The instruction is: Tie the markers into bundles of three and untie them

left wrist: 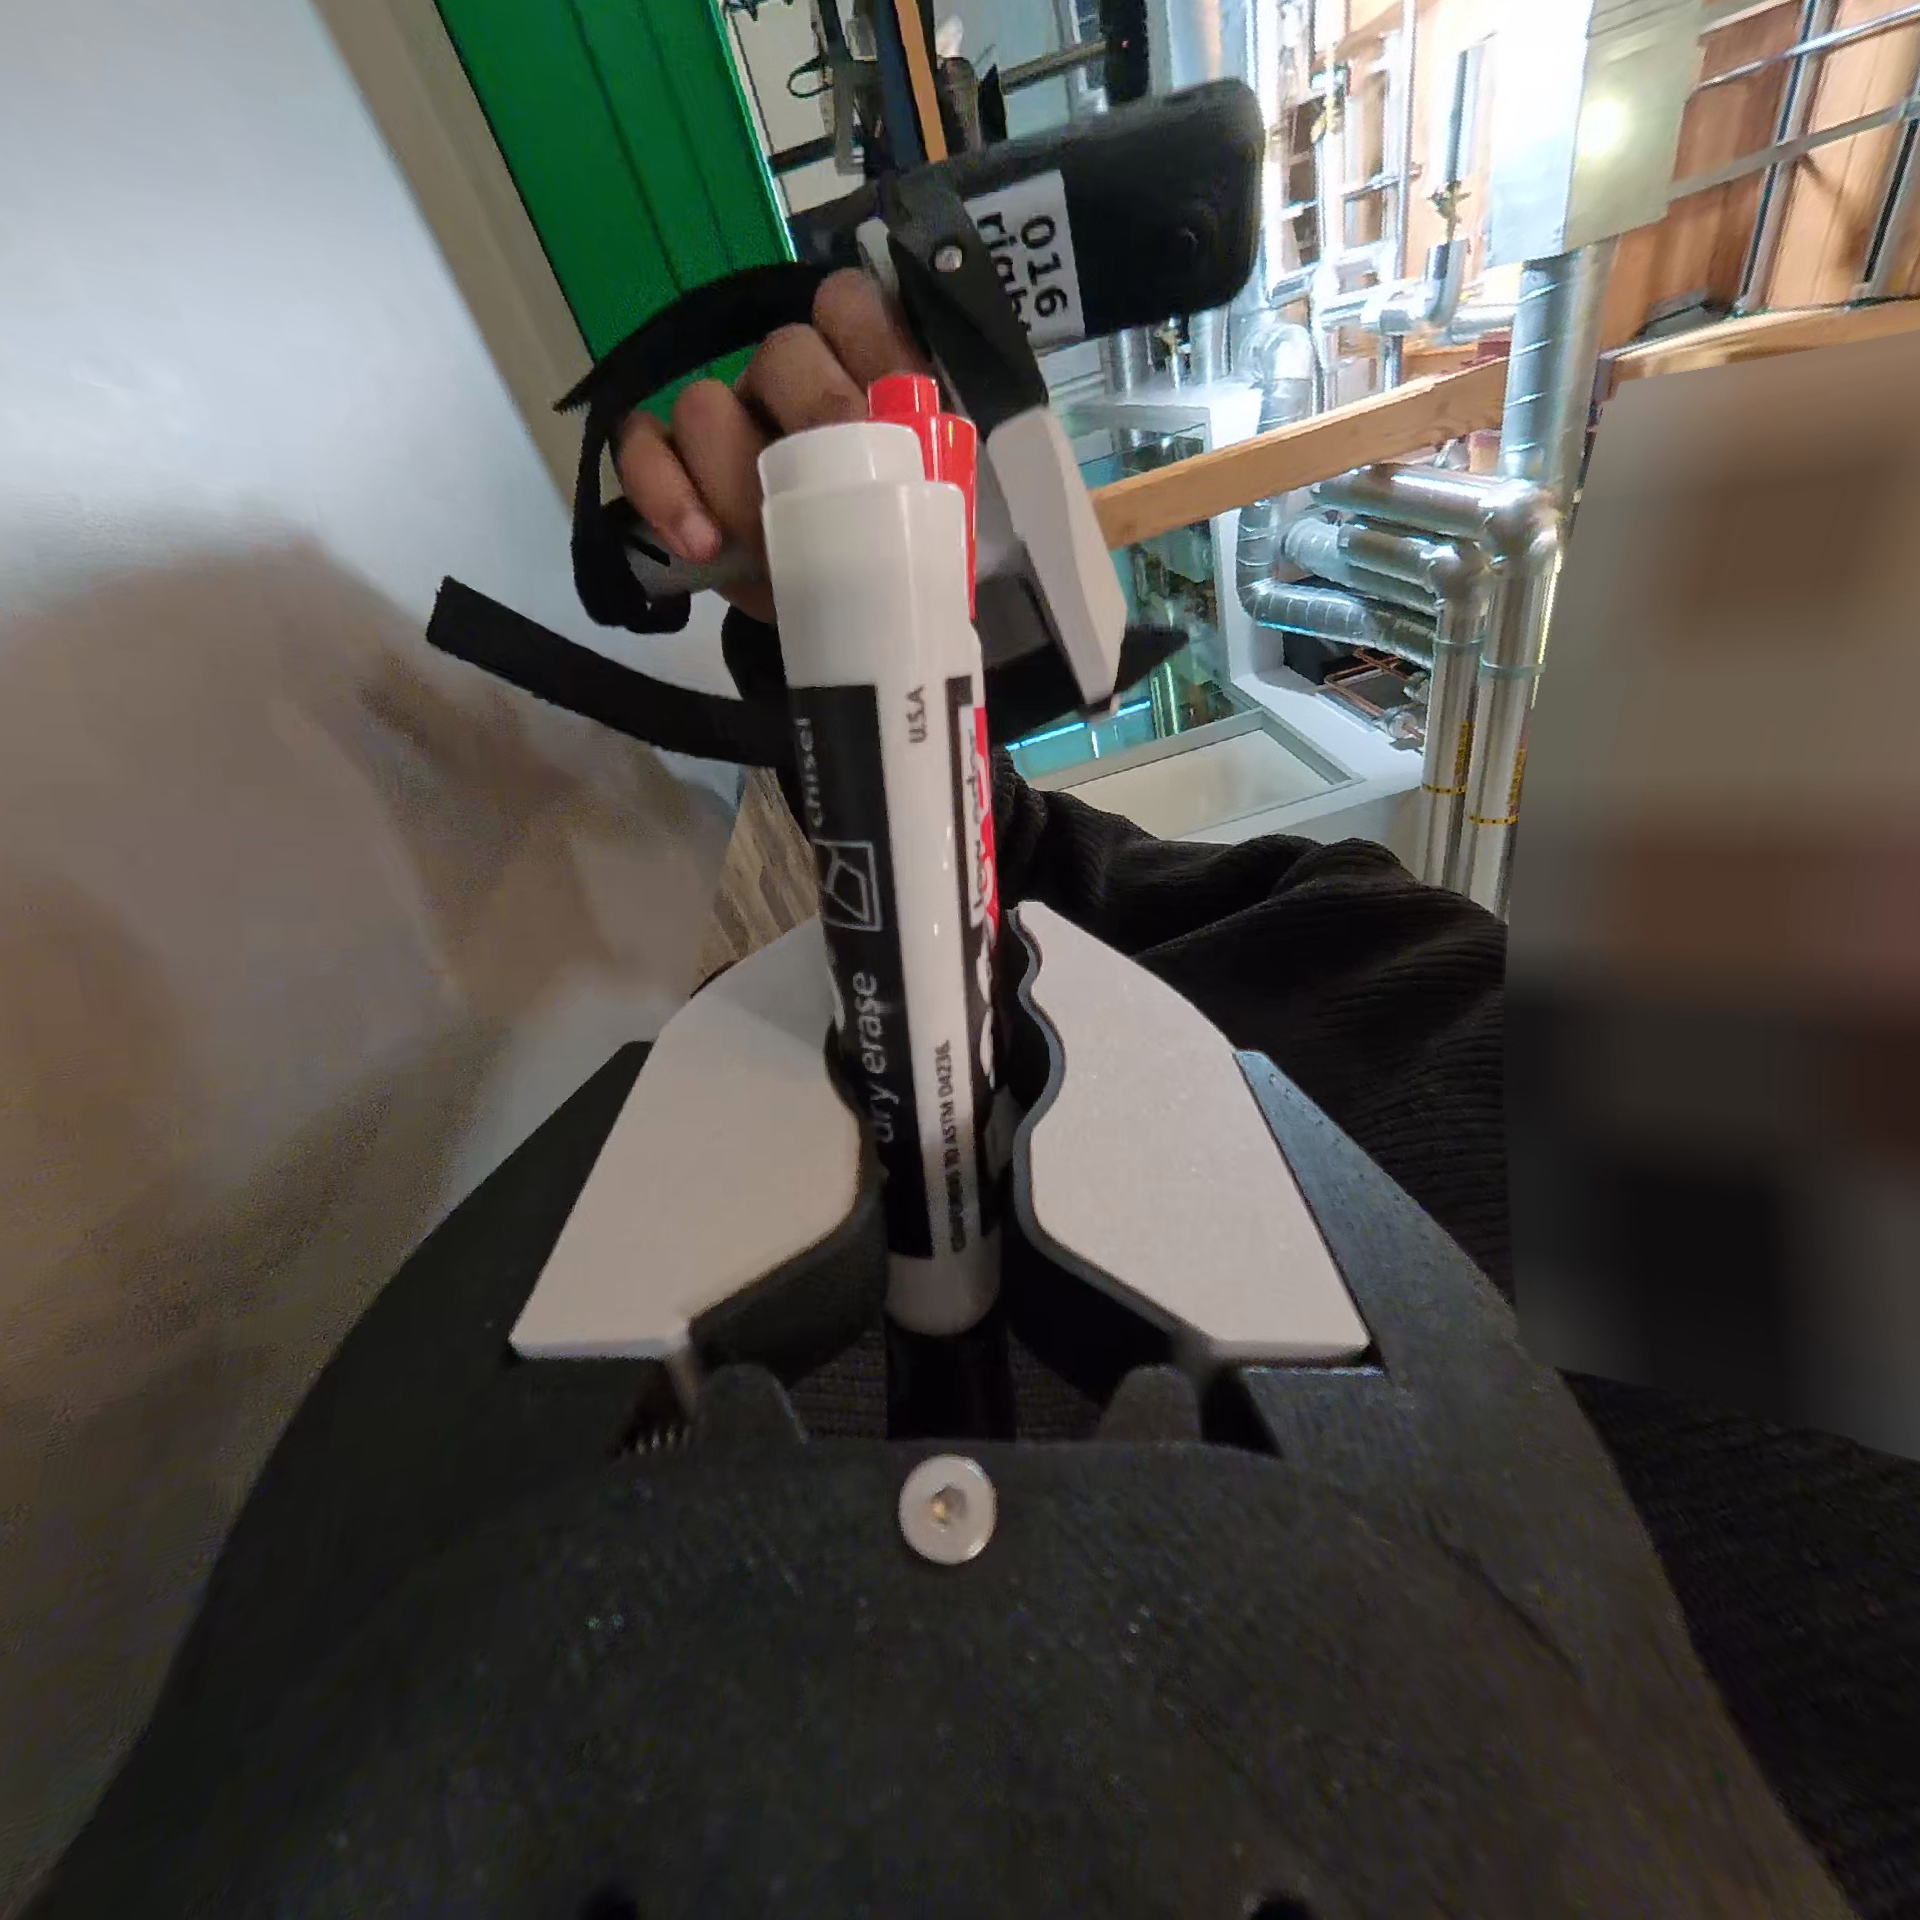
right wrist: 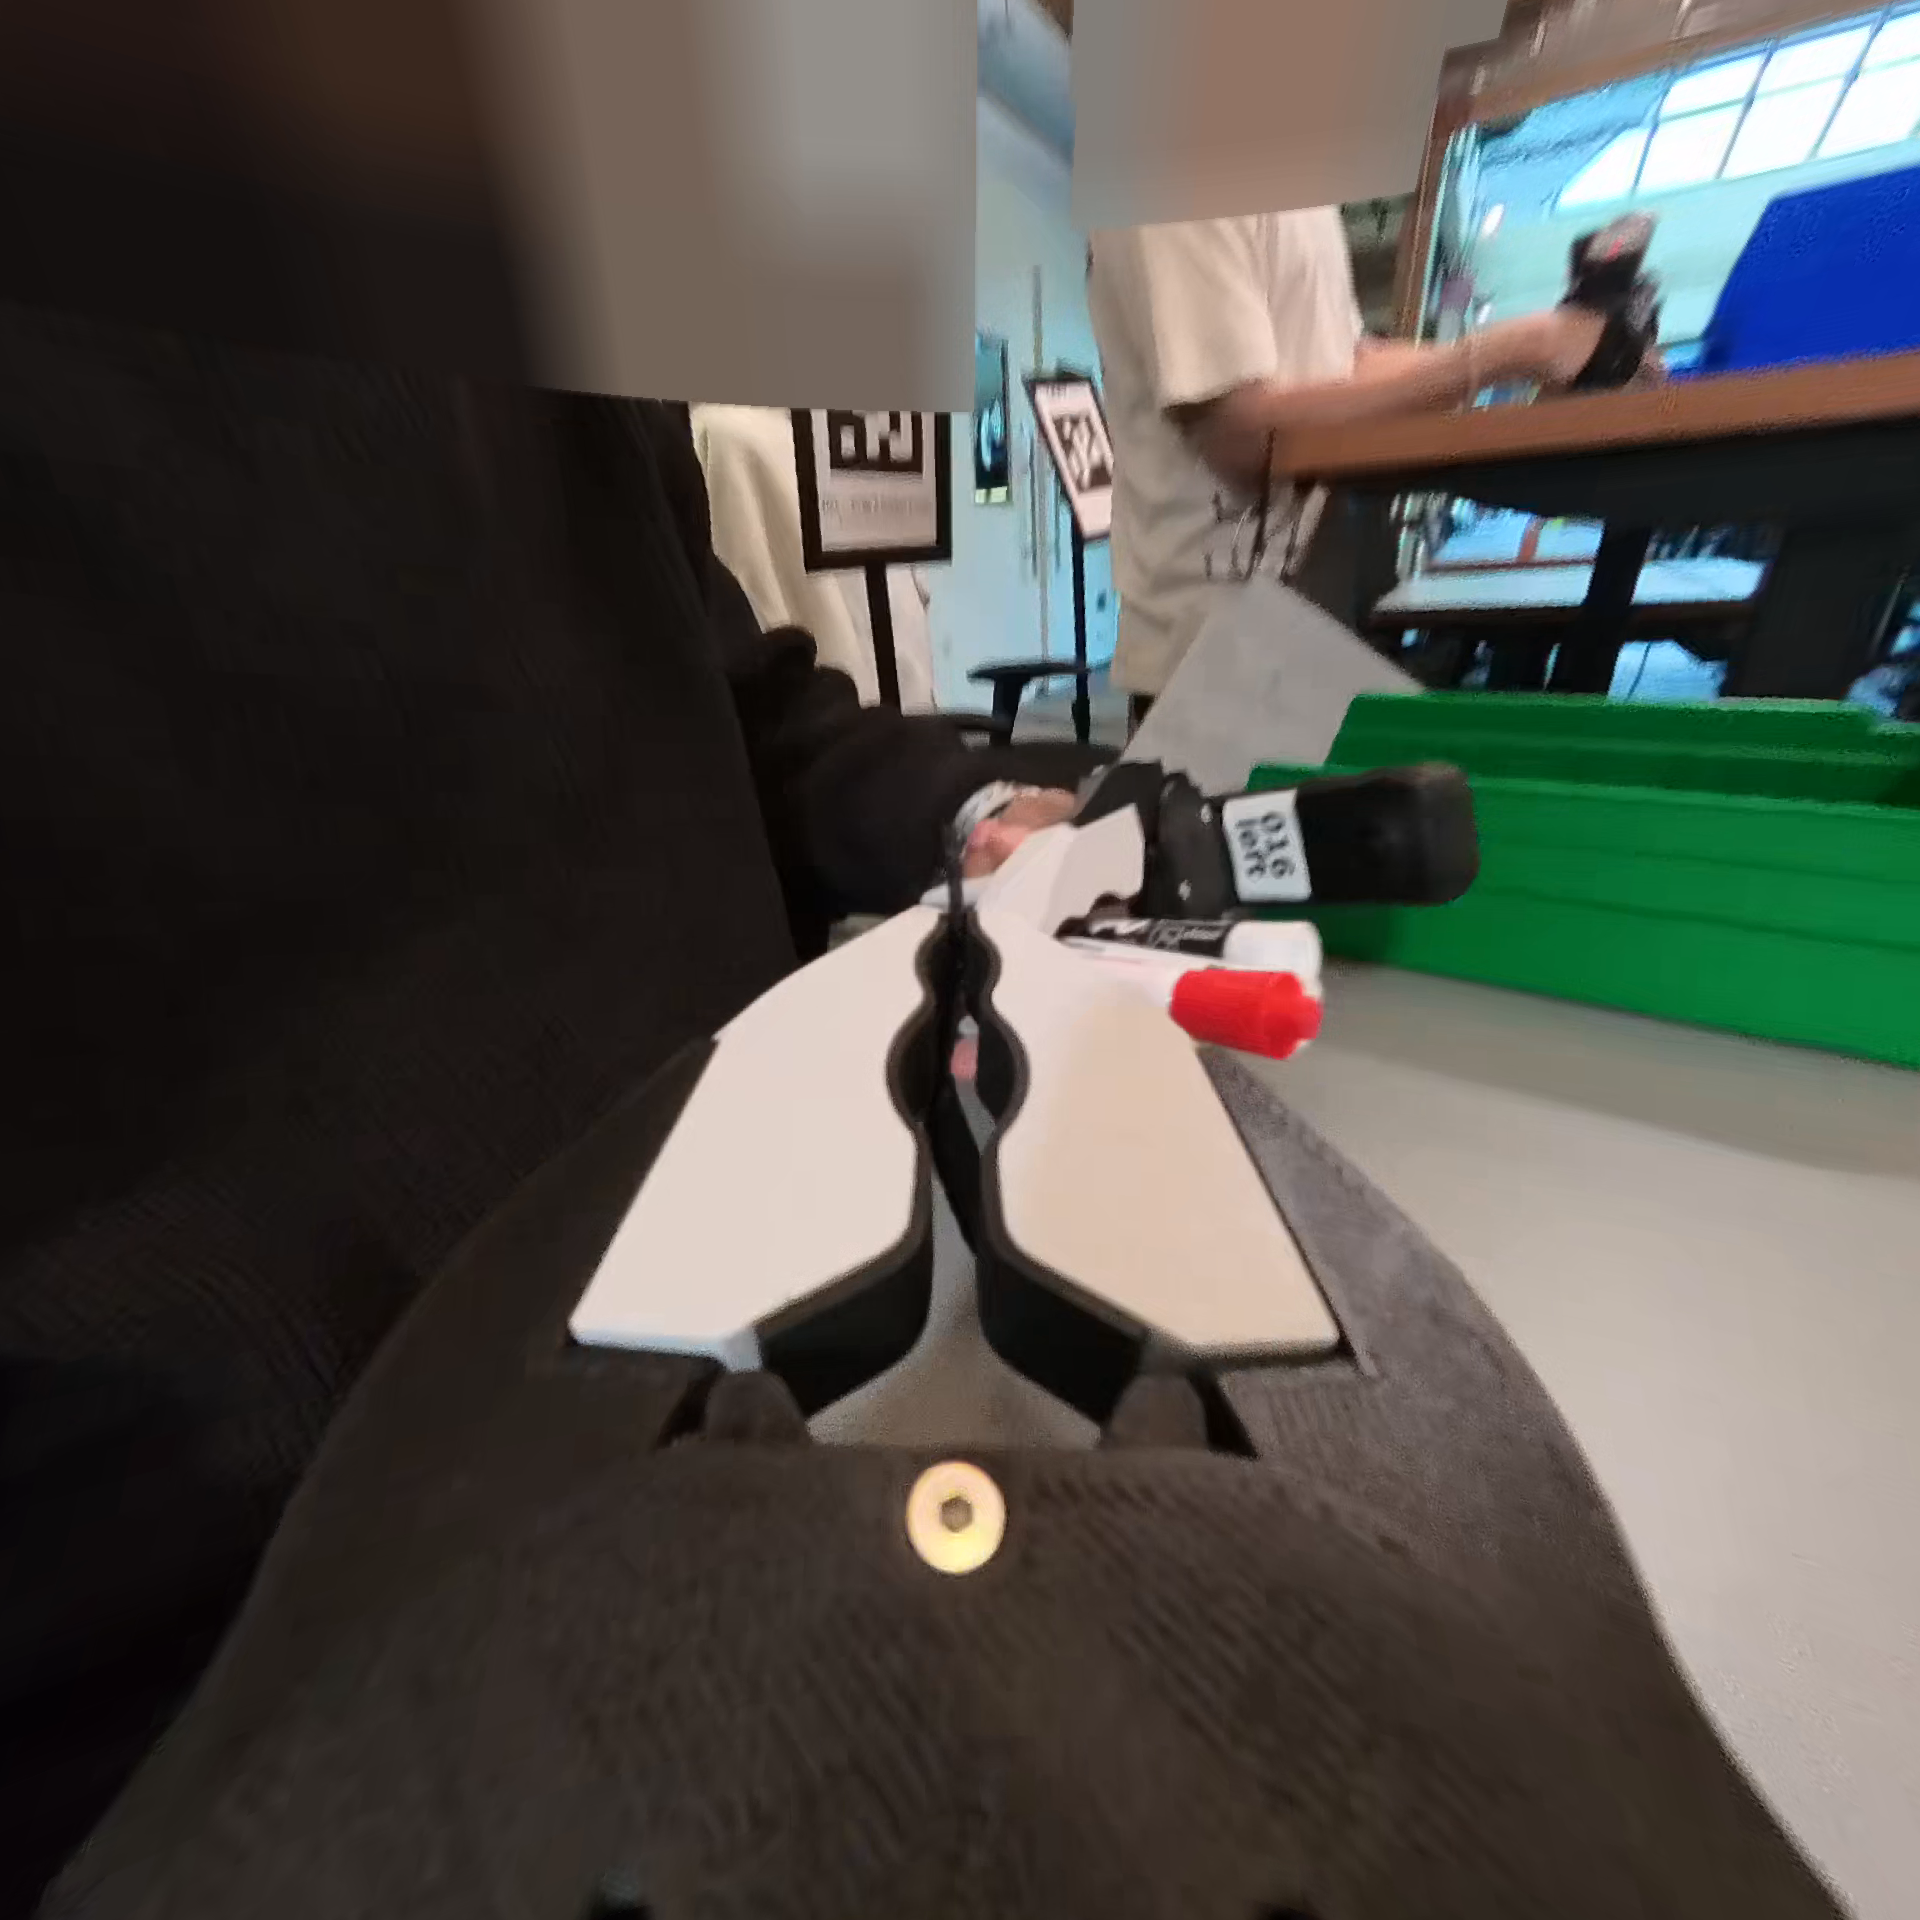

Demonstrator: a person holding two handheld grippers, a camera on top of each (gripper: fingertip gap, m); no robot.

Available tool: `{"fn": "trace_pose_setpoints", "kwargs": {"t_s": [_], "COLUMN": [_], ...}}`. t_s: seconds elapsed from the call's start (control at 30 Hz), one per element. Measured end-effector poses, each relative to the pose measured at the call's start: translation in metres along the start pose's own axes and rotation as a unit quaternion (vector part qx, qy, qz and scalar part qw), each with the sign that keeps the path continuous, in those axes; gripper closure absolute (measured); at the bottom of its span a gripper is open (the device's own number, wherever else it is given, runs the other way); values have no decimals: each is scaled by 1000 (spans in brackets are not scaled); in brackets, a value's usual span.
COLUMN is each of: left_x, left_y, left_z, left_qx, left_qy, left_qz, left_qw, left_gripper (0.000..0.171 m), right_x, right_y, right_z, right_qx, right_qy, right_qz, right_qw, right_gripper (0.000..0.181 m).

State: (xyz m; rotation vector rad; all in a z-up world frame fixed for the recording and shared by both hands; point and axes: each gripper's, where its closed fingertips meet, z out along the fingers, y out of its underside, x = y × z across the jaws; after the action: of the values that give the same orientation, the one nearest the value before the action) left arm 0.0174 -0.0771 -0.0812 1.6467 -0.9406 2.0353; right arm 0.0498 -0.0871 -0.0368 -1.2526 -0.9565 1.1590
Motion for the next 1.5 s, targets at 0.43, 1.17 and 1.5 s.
{"fn": "trace_pose_setpoints", "kwargs": {"t_s": [0.43, 1.17, 1.5], "left_x": [30, -47, -47], "left_y": [24, 39, 39], "left_z": [9, 18, 17], "left_qx": [-60, -117, -119], "left_qy": [87, -74, -80], "left_qz": [30, -50, -46], "left_qw": [994, 989, 989], "left_gripper": [152, 152, 152], "right_x": [-53, -4, 12], "right_y": [8, 55, 44], "right_z": [39, 37, 38], "right_qx": [-80, -113, -54], "right_qy": [-102, -6, 31], "right_qz": [-166, 2, 127], "right_qw": [977, 994, 990], "right_gripper": [179, 180, 179]}}
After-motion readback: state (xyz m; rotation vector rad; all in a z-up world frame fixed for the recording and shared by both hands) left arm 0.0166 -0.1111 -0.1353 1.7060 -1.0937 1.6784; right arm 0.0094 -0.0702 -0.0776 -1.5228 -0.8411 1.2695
